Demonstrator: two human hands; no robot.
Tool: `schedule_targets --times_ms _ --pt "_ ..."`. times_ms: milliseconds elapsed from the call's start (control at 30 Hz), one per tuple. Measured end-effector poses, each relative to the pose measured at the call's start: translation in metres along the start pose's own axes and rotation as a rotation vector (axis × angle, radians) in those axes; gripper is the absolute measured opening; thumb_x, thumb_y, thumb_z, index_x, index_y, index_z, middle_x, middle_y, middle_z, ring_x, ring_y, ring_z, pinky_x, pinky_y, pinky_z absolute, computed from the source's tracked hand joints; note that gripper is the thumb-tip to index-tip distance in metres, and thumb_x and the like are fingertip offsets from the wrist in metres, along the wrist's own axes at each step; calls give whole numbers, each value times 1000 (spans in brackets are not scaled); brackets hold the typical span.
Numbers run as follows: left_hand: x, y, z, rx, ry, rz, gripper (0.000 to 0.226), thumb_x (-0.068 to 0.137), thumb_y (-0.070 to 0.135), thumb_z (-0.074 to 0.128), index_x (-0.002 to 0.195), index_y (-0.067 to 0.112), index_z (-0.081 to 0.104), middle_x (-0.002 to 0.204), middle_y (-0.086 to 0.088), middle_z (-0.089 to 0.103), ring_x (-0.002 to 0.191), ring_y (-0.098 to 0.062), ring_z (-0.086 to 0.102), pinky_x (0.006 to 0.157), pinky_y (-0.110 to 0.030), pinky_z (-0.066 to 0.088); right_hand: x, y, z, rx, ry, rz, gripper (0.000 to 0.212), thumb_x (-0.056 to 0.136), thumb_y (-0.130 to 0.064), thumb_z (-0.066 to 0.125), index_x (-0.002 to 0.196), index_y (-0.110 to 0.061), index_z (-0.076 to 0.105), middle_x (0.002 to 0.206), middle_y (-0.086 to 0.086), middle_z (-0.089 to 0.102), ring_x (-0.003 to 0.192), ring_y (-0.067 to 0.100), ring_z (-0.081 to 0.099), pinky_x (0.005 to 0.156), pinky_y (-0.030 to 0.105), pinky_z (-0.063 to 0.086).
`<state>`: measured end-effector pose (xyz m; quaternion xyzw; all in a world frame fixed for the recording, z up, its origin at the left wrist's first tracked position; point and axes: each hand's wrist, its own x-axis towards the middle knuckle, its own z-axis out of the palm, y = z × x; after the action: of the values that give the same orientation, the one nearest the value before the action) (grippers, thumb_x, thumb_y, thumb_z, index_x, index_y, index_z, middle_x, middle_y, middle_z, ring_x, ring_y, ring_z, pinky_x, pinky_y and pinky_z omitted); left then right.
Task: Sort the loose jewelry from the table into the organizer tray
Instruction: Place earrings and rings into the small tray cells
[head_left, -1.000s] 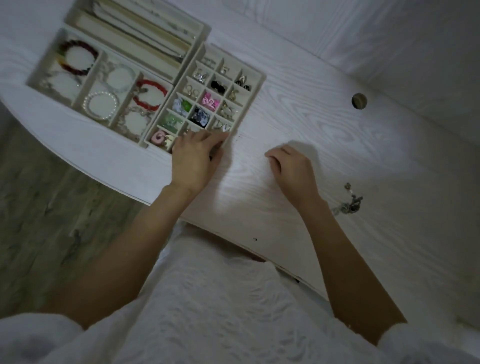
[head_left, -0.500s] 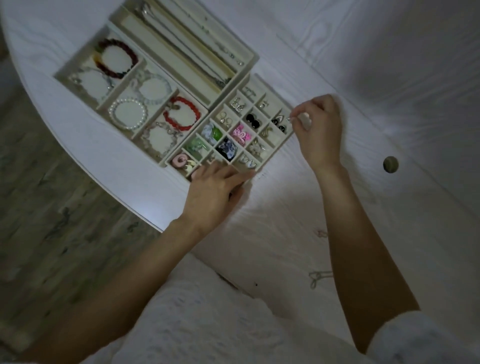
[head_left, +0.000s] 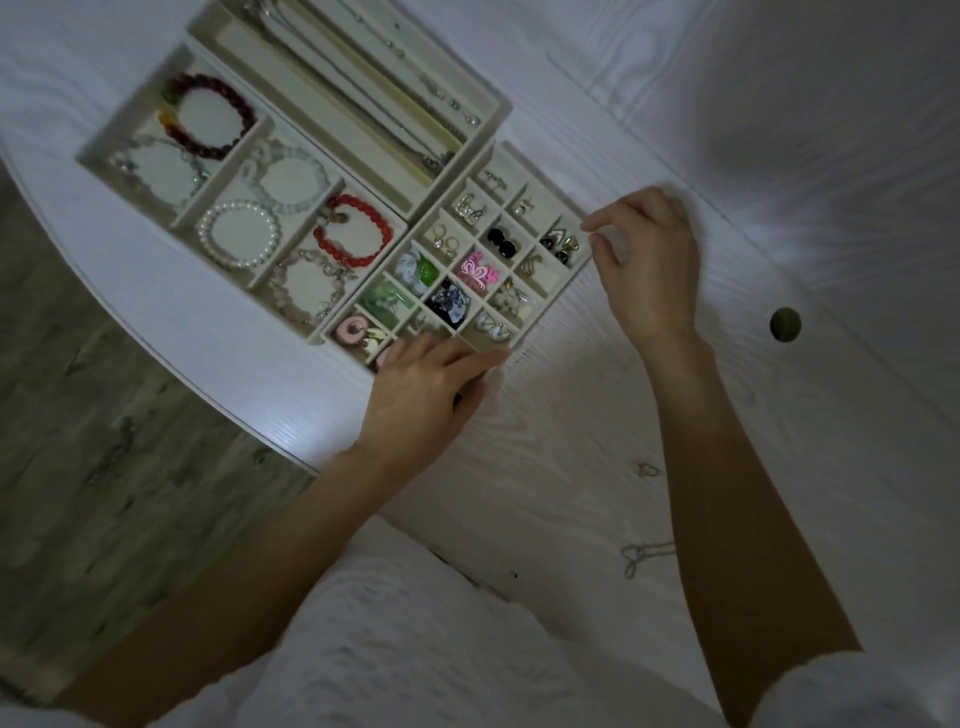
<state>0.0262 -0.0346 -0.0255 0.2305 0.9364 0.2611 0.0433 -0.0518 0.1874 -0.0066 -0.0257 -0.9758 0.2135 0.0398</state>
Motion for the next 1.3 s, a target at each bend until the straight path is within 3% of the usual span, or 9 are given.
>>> schedule_targets --times_ms 133,333,500,600,800,1300 --pt "0 0 0 -12 -13 -7 31 81 19 61 111 22 70 87 3 67 80 -23 59 71 -30 36 5 -2 4 -84 -33 -70 11 85 -14 64 91 -14 74 100 7 57 95 26 50 73 29 43" --pt "-1 -1 2 -24 -29 -15 31 83 19 61 113 22 69 88 3 67 80 -23 58 70 -31 37 10 -6 6 -265 -69 -143 11 83 -11 64 87 -10 74 102 8 58 98 30 49 76 34 41" --pt "-1 -2 3 -33 -38 -12 32 84 22 56 114 22 69 90 3 67 81 -24 59 71 -32 39 18 -9 10 -418 -90 -165 14 84 -5 58 86 -5 72 98 8 57 97 28 48 76 30 31" --pt "-1 -2 3 -38 -44 -21 32 85 23 55 114 22 68 90 3 67 81 -24 59 71 -33 41 25 -11 9 -472 -129 -176 14 86 -4 57 88 -5 71 96 8 57 98 27 46 76 30 33" --pt "-2 -3 4 -47 -49 -38 33 86 24 53 115 23 68 91 3 67 83 -23 59 72 -34 42 23 -14 0 -430 -190 -169 16 88 -17 61 92 -6 72 103 9 57 104 29 45 84 36 37" --pt "-1 -2 3 -43 -41 -26 33 85 26 51 114 23 68 92 3 68 83 -24 59 71 -34 42 19 -12 1 -271 -176 -119 14 89 -15 60 88 -8 73 103 8 58 102 26 47 83 33 38"
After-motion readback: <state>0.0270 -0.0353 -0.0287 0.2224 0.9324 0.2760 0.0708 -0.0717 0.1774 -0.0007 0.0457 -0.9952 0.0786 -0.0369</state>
